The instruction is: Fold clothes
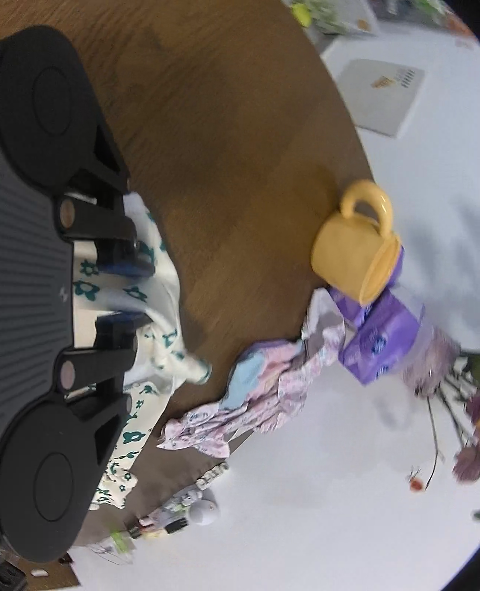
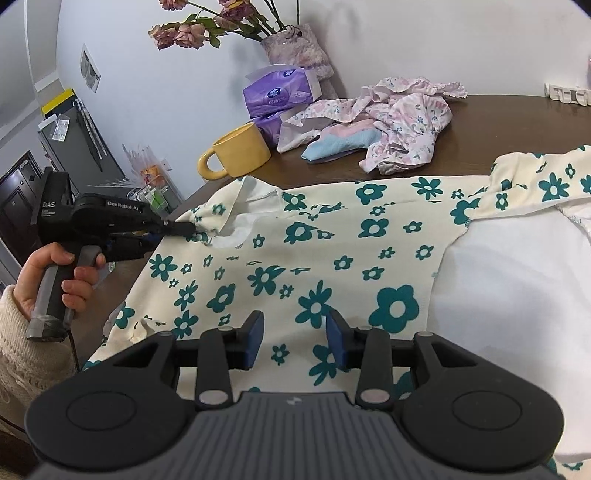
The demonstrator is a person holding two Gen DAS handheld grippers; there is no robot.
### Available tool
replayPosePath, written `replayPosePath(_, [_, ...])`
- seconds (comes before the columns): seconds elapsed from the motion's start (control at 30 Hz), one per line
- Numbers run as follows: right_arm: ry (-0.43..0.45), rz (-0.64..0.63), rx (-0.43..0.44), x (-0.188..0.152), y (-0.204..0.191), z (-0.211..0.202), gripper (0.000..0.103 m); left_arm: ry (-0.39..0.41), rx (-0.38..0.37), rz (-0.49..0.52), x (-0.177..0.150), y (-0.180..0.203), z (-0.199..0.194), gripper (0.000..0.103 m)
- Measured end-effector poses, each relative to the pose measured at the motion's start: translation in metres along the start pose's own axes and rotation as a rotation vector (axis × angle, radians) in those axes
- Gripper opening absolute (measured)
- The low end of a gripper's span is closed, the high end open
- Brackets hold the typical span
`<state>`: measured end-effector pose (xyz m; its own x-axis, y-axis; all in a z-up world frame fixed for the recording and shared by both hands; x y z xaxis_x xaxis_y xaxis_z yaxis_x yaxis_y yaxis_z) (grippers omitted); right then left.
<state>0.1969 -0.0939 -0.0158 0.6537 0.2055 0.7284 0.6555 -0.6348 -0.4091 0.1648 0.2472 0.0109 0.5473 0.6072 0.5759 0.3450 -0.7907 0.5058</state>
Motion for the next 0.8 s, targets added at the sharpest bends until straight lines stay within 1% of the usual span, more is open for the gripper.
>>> replayPosePath(0.07, [0.000, -0.001, 0.000, 0.000, 0.000, 0.000, 0.037, 0.011, 0.001, 0.021, 0.002, 0.005, 0.002, 0.021])
replayPosePath(0.1, [0.000, -0.002, 0.000, 0.000, 0.000, 0.000, 0.037, 0.014, 0.016, 0.034, 0.004, 0.006, 0.003, 0.021])
replayPosePath(0.13, [0.000, -0.003, 0.000, 0.000, 0.000, 0.000, 0.037, 0.008, 0.037, 0.042, 0.003, 0.005, 0.006, 0.016])
replayPosePath(0.17, [0.000, -0.003, 0.001, 0.000, 0.000, 0.000, 0.037, 0.002, 0.058, 0.050, 0.003, 0.005, 0.008, 0.006])
replayPosePath(0.2, [-0.001, -0.003, 0.001, 0.000, 0.000, 0.000, 0.037, -0.003, 0.079, 0.058, 0.003, 0.004, 0.010, 0.005])
replayPosePath(0.3, [-0.001, -0.006, 0.001, 0.000, 0.000, 0.000, 0.037, 0.000, 0.093, 0.068, 0.000, 0.000, 0.007, 0.005])
replayPosePath(0.37, [-0.001, -0.010, 0.001, 0.000, 0.000, 0.000, 0.037, 0.004, 0.089, 0.051, -0.001, -0.004, 0.004, 0.006])
replayPosePath(0.4, [-0.001, -0.013, 0.001, 0.000, -0.001, 0.000, 0.038, 0.009, 0.076, 0.032, -0.001, -0.007, 0.002, 0.007])
replayPosePath(0.43, [-0.002, -0.016, 0.000, 0.000, -0.001, 0.000, 0.038, 0.011, 0.061, 0.010, -0.001, -0.009, 0.000, 0.012])
replayPosePath(0.47, [-0.002, -0.018, 0.000, 0.001, 0.000, 0.000, 0.038, 0.014, 0.046, -0.012, -0.001, -0.011, -0.002, 0.021])
replayPosePath(0.5, [-0.002, -0.018, 0.000, 0.001, 0.000, 0.001, 0.038, 0.021, 0.033, -0.029, -0.001, -0.012, -0.005, 0.024])
replayPosePath(0.53, [-0.002, -0.018, 0.000, 0.001, 0.000, 0.001, 0.038, 0.036, 0.024, -0.027, 0.000, -0.011, -0.009, 0.030])
replayPosePath(0.6, [-0.002, -0.020, 0.001, 0.001, 0.001, 0.001, 0.038, 0.069, 0.014, -0.011, 0.002, -0.008, -0.016, 0.033])
replayPosePath(0.67, [-0.002, -0.023, -0.001, 0.001, 0.000, 0.001, 0.039, 0.082, 0.010, 0.016, 0.004, -0.002, -0.019, 0.038])
replayPosePath(0.73, [-0.002, -0.027, -0.002, 0.001, -0.001, 0.001, 0.039, 0.076, 0.024, 0.055, 0.006, 0.006, -0.015, 0.038])
replayPosePath(0.8, [-0.002, -0.029, -0.003, 0.000, -0.001, 0.001, 0.039, 0.067, 0.053, 0.098, 0.007, 0.013, -0.008, 0.034])
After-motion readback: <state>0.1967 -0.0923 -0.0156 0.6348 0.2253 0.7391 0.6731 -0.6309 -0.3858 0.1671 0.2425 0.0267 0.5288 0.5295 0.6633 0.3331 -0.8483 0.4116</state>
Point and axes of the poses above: each gripper's, at about its wrist camera, not at the fingertips, and z roughly the way its jaws point, y to its right, x to its top, the point moved 4 cm from there along z, roughly the way its jaws point, and after that the axes turned 2 degrees about y, right-handed, at the moved point
